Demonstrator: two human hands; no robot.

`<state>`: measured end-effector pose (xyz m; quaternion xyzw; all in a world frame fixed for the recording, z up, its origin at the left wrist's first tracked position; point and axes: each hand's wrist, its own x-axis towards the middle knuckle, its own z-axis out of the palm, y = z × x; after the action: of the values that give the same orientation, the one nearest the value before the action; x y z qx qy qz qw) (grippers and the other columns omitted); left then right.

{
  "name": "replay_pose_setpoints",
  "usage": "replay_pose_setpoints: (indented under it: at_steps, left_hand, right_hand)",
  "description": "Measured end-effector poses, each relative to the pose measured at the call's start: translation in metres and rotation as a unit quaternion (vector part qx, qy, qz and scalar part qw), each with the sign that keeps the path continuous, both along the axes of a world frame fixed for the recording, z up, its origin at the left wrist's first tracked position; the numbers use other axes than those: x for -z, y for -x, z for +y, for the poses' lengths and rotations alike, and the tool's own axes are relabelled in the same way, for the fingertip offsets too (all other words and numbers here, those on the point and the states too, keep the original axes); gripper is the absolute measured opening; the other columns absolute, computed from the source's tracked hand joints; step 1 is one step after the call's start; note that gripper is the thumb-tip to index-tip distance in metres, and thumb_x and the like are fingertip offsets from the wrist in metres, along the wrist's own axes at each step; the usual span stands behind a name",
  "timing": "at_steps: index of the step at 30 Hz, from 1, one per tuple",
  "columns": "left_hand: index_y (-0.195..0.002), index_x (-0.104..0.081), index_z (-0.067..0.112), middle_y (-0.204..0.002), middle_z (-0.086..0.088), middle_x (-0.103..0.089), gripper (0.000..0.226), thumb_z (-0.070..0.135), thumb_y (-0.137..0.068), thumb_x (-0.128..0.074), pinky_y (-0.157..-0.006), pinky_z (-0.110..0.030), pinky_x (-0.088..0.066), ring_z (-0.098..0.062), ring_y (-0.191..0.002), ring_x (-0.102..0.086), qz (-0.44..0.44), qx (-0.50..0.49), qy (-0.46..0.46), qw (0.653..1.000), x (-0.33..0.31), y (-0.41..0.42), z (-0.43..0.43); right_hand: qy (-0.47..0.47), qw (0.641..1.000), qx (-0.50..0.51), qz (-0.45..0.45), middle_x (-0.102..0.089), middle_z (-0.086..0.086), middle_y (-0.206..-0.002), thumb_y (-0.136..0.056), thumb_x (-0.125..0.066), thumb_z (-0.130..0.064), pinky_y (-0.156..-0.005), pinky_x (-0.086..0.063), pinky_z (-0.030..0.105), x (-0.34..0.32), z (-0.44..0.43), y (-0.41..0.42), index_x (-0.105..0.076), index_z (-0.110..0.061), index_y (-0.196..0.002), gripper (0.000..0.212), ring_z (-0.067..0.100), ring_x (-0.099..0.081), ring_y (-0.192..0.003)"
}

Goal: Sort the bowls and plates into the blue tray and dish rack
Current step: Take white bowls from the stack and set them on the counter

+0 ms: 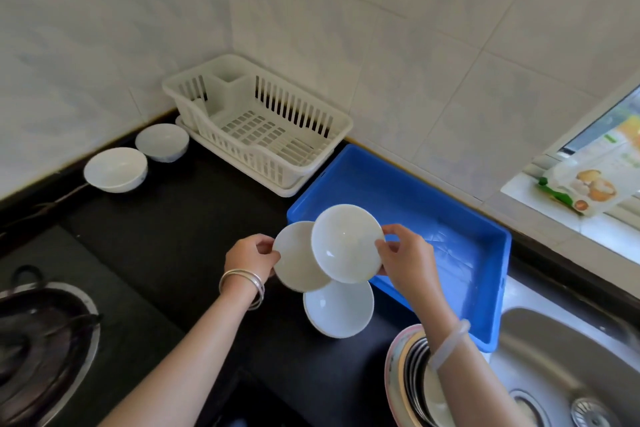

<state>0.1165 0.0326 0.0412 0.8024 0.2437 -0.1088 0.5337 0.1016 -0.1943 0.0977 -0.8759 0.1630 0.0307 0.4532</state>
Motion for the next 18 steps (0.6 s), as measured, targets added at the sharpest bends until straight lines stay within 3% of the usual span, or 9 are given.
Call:
replay_pose_setpoints:
  at_steps: [3, 9, 14, 18]
  left_hand:
    - [-0.089, -0.065, 0.019, -0.084, 0.001, -0.065, 0.018, 0.004, -0.080, -0.063, -0.054, -0.021, -0.051, -0.012, -0.072, -0.062, -0.005, -0.052, 0.026, 0.998, 0.001, -0.004, 0.030]
    - [-0.099, -0.066, 0.011, -0.089, -0.004, -0.064, 0.023, 0.001, -0.078, -0.063, -0.061, -0.028, -0.054, -0.020, -0.077, -0.064, -0.007, -0.170, 0.061, 0.984, 0.013, -0.010, 0.094]
    - [-0.104, -0.066, 0.007, -0.094, -0.006, -0.065, 0.029, -0.001, -0.077, -0.063, -0.058, -0.027, -0.053, -0.022, -0.080, -0.064, -0.009, -0.258, 0.074, 0.963, 0.031, -0.018, 0.149]
    - [-0.102, -0.067, 0.008, -0.097, -0.009, -0.067, 0.027, 0.000, -0.077, -0.063, -0.054, -0.024, -0.051, -0.023, -0.077, -0.064, -0.002, -0.317, 0.071, 0.946, 0.048, -0.027, 0.187]
  right_hand:
    - [-0.010, 1.000, -0.021, 0.010, -0.071, -0.005, -0.080, -0.088, -0.052, -0.014, -0.044, -0.047, 0.012, 0.000, 0.025, -0.018, -0.060, -0.026, -0.097, 0.017, 0.012, -0.070, -0.055]
    - [-0.038, 0.996, -0.082, 0.024, -0.062, -0.012, -0.075, -0.090, -0.054, -0.012, -0.043, -0.050, 0.013, 0.017, 0.089, -0.058, -0.057, -0.025, -0.096, 0.015, 0.008, -0.067, -0.051]
    - [-0.089, 0.989, -0.106, 0.061, -0.059, -0.002, -0.089, -0.088, -0.058, -0.011, -0.051, -0.058, 0.024, 0.042, 0.148, -0.096, -0.060, -0.015, -0.101, 0.014, 0.016, -0.067, -0.075]
    - [-0.130, 0.980, -0.095, 0.113, -0.054, 0.002, -0.096, -0.088, -0.059, -0.006, -0.048, -0.057, 0.023, 0.061, 0.188, -0.126, -0.056, -0.013, -0.101, 0.015, 0.023, -0.063, -0.089]
